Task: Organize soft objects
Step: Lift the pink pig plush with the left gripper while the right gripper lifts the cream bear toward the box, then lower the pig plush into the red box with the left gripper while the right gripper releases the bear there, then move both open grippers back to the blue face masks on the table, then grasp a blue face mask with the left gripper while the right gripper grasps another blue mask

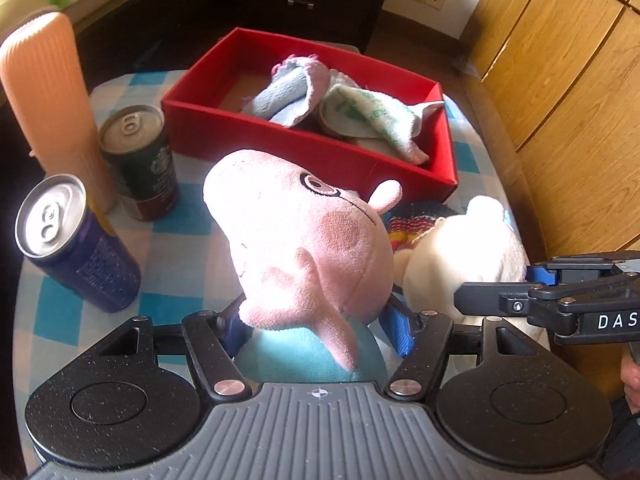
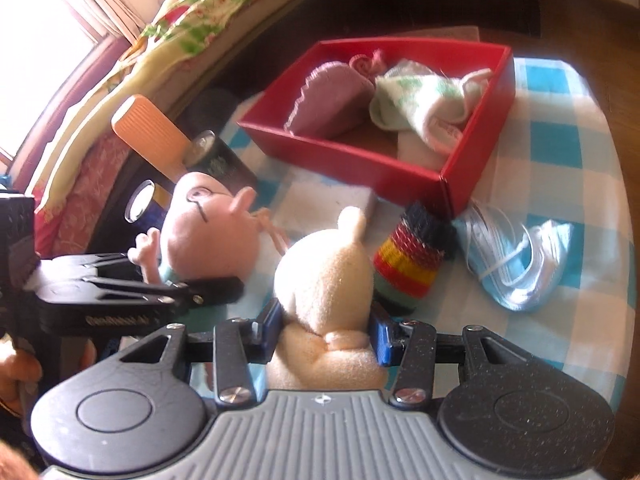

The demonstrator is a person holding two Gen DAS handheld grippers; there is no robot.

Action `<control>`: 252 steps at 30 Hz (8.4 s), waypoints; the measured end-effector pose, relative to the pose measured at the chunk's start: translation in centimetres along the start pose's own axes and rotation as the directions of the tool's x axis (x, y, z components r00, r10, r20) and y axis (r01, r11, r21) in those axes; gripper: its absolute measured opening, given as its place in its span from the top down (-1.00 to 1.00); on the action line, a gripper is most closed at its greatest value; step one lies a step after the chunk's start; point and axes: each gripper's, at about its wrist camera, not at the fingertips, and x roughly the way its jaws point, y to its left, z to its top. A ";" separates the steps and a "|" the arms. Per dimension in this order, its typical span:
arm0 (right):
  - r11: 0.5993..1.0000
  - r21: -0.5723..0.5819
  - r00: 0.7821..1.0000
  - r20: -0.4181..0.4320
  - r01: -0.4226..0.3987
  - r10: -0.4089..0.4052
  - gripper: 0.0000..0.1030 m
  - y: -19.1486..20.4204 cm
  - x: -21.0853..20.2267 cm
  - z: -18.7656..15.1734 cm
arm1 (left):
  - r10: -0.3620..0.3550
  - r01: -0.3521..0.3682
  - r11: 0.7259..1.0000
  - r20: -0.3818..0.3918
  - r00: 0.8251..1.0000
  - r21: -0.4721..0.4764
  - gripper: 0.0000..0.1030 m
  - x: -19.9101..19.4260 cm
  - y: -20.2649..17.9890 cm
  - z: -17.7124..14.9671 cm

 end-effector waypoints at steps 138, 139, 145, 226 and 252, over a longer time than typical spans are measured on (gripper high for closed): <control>0.961 -0.057 0.936 0.246 0.272 -0.250 0.29 -2.8 5.4 16.8 | 0.416 -0.436 0.900 0.295 0.860 0.002 -0.80 7.3 -1.3 18.6; 0.961 -0.058 0.936 0.248 0.271 -0.249 0.29 -2.7 5.2 16.8 | 0.417 -0.438 0.899 0.297 0.859 0.004 -0.80 7.1 -1.4 18.5; 0.961 -0.061 0.935 0.255 0.270 -0.246 0.21 -1.5 3.5 16.5 | 0.409 -0.435 0.900 0.294 0.864 0.026 -0.85 5.7 -2.0 17.8; 0.911 -0.084 0.911 -0.054 0.403 -0.408 0.20 -5.1 1.2 2.3 | 0.095 -0.072 0.991 -0.224 0.970 0.111 0.22 4.3 -7.4 -8.9; 0.898 -0.031 0.883 -0.170 0.439 -0.438 0.35 -7.7 5.0 2.1 | 0.064 -0.055 0.997 -0.171 0.983 0.057 0.18 2.6 -6.6 -7.2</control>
